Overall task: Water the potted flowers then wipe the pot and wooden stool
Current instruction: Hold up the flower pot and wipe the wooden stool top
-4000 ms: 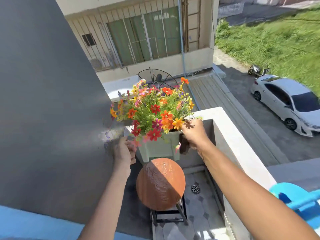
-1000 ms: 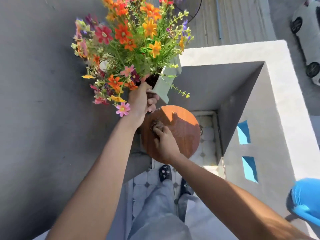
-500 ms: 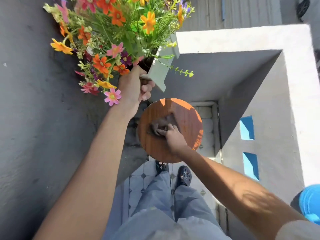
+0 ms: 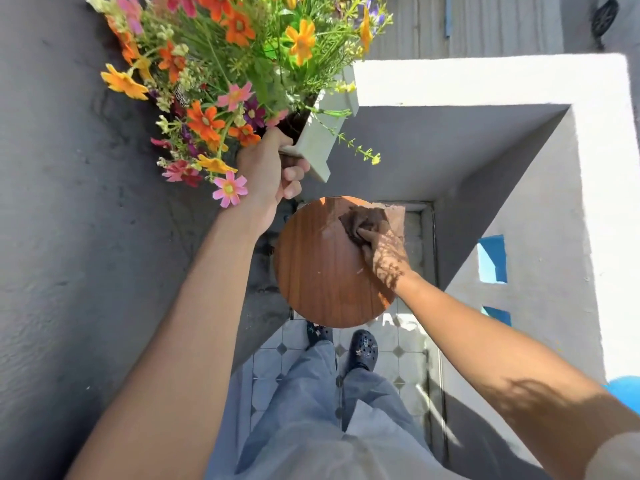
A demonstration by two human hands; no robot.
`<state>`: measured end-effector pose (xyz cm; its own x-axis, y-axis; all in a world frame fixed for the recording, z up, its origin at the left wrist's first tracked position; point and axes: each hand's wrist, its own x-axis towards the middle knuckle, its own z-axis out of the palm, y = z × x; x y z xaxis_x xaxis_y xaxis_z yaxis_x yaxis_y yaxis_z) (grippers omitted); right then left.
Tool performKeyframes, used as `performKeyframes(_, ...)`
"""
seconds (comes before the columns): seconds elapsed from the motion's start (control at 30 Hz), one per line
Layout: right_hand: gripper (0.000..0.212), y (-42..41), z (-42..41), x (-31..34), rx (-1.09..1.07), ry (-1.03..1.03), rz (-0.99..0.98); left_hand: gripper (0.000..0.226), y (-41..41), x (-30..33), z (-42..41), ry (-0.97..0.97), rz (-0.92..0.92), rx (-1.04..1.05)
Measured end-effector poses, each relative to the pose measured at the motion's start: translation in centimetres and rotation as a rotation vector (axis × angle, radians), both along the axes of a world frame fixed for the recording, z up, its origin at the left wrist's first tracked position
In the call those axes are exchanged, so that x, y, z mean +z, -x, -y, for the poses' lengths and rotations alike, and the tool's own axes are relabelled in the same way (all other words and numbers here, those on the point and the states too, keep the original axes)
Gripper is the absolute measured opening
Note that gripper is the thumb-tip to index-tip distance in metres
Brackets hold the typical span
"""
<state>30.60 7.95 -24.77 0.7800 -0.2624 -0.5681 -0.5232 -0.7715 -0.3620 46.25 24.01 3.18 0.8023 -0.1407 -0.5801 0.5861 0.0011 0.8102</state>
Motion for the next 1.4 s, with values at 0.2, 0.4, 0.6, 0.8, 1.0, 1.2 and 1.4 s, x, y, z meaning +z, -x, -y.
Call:
performKeyframes(0.2,0.047,2.4,-6.9,5.6,0.211,-0.109,0.144,0.022,-0.4,0.0,0.2,-0.001,0.003,0.001)
performKeyframes(0.4,0.062,4.7,-11.5,4.9,0.615,-0.227,0.166,0.021,-0.6,0.0,0.2,0.014,0.003,-0.014)
performKeyframes(0.6,0.048,1.2,-12.3,3.4,0.866,-0.078,0.365,0.024,-0.5,-0.3,0.1,0.02,0.01,-0.015)
performKeyframes(0.8,0.057,-7.8,-6.8,3.8,0.447,0.11,0.347,0.02,-0.5,-0.6,-0.1,0.006,0.012,-0.025)
performKeyframes(1.0,0.078,-9.3,-1.1,3.2,0.231,0.217,0.275,0.021,-0.8,-0.4,0.0,0.02,0.022,-0.019)
performKeyframes(1.2,0.044,-7.2,-7.2,4.2,0.313,0.086,0.305,0.022,-0.8,-0.7,0.0,0.005,0.029,-0.03)
performKeyframes(1.4,0.042,-1.0,-16.8,4.2,0.545,-0.169,0.239,0.025,-0.4,-0.7,0.1,0.007,0.023,-0.019)
